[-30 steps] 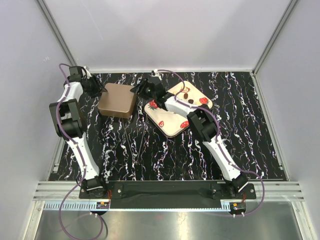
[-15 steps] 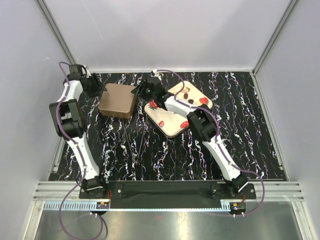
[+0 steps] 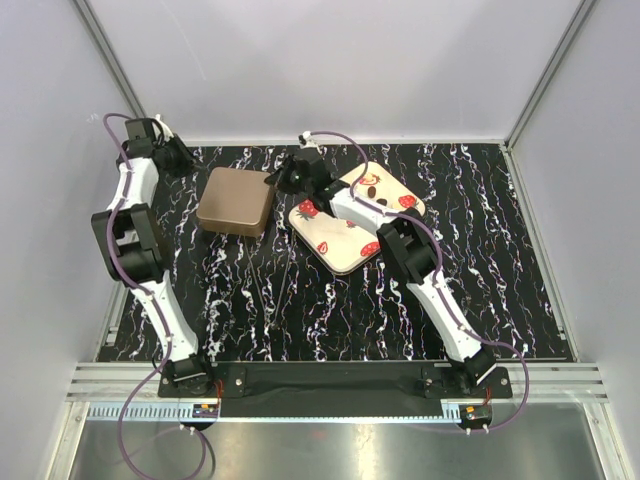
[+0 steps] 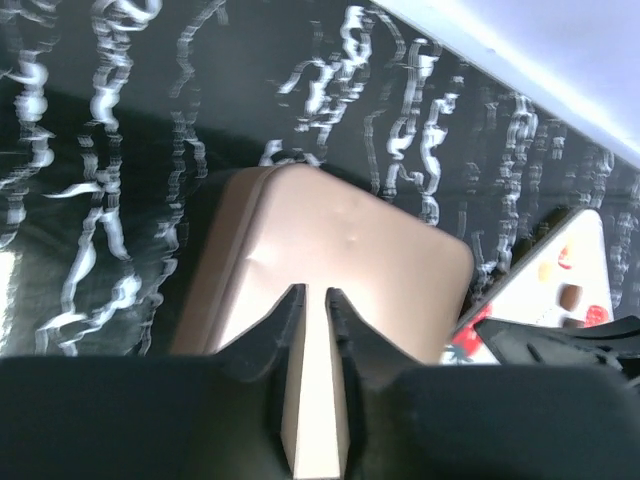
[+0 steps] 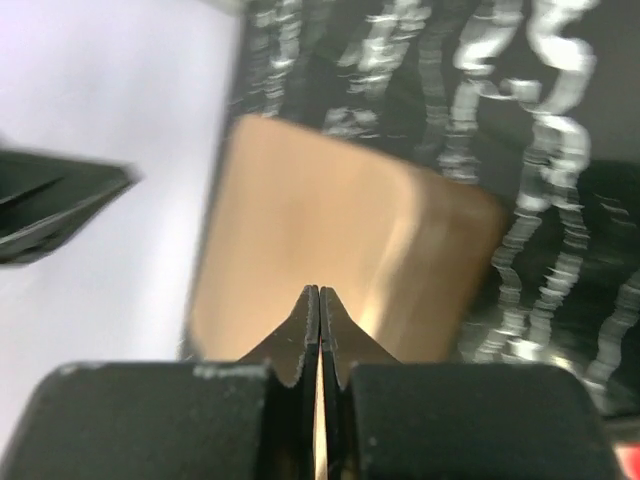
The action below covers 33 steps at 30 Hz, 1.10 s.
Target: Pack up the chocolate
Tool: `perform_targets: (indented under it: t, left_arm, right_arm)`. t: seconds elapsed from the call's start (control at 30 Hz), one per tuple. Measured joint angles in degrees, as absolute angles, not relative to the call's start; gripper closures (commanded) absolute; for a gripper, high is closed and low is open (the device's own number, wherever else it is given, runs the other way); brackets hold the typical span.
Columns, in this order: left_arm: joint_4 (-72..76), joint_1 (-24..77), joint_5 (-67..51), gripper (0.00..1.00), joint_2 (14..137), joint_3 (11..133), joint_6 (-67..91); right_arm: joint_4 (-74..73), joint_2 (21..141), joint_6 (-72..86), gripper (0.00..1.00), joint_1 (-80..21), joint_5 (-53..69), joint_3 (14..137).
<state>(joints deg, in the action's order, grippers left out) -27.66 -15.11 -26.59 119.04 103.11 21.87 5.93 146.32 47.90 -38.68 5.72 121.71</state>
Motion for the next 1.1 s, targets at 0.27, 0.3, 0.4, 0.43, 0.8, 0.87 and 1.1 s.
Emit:
perform_targets:
  t: [0.27,0.3,0.4,0.43,0.8,0.87,1.1]
  left_arm:
    - [-23.9,-14.9,-31.1,0.9,125.0,103.1,24.5]
    - [-23.8,-14.9,-31.2,0.9,126.1,103.1,24.6]
    - [-22.3,-14.9,-33.1,0.9,128.4,102.9,25.6]
    - [-21.7,-14.9,-33.2,0.9,128.5,102.8,25.7]
    - [-22.2,-14.8,-31.2,0.83,127.5,102.7,24.8]
    - [-24.9,-14.7,-28.8,0.81,126.0,102.7,23.9]
    - [-31.0,-14.7,-19.8,0.71,112.1,100.0,22.0]
  right_arm:
    - [11.2,150.3,49.7,1.0,-38.7,16.3,133.8]
    - [12.6,150.8,50.6,1.0,-38.6,16.9,133.9]
    - [15.2,153.7,53.4,1.0,-38.3,18.4,133.8]
    - [15.3,154.9,54.0,1.0,-38.2,19.0,133.8]
    - [15.9,158.8,54.2,1.0,-36.4,20.7,132.1]
    - [15.4,158.3,53.6,1.0,-36.4,20.8,131.9]
    - [12.5,149.1,50.7,0.86,-36.4,21.7,122.8]
